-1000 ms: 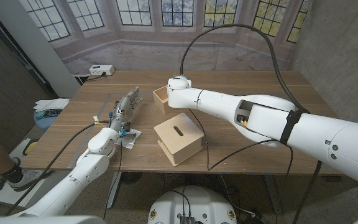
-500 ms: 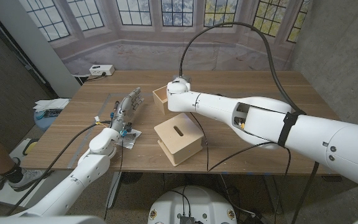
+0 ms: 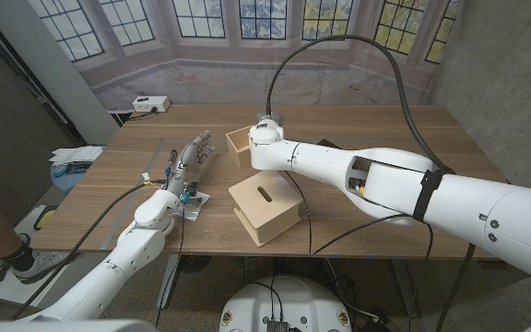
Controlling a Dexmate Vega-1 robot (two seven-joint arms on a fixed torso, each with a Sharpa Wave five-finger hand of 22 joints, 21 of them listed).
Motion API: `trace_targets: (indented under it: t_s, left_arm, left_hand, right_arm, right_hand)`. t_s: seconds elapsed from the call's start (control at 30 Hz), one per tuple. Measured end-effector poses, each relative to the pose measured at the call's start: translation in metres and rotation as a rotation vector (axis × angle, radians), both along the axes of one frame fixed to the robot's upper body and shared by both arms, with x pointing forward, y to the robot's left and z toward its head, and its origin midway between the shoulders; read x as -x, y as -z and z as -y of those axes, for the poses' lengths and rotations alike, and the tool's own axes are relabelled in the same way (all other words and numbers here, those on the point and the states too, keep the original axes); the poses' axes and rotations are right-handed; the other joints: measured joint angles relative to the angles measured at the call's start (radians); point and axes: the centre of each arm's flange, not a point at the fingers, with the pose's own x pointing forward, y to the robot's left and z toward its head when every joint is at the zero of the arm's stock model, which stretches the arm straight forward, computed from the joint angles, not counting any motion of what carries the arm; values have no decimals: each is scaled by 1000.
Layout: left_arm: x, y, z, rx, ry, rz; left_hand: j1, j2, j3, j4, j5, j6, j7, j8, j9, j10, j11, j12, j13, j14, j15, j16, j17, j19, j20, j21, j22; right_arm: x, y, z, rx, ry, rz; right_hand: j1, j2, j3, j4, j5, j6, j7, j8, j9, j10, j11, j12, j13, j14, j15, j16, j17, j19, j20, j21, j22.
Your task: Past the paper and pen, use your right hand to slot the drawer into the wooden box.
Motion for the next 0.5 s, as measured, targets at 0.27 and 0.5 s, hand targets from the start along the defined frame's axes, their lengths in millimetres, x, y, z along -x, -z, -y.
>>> trace_targets:
  t_s: [0.27,0.5]
  left_arm:
    - [-1,-1,3,-4,0,-2]
    - [-1,-1,4,-5,1,-3]
  left_hand:
    - [1,1,-4,-4,0,0,0,0,0,0,0,0,0,4,4,4,0,5,-5,0,0]
    - [1,1,-4,-4,0,0,0,0,0,5,-5,4,0,4,4,4,0,5,-5,0,0]
  right_arm:
    - [1,2,6,-6,-11,21]
    - [3,2,10,-10,-21,40]
  right_hand:
    - [17,-9,5,-5,-4,18,4,8,0,18,-3,0,-27,34,-11,5,-5,15,-15,0,0]
    - [26,-18,8,-8,-4,35,1,8,-5,30,-8,0,-46,50,-17,5,-5,21,-21,0,1]
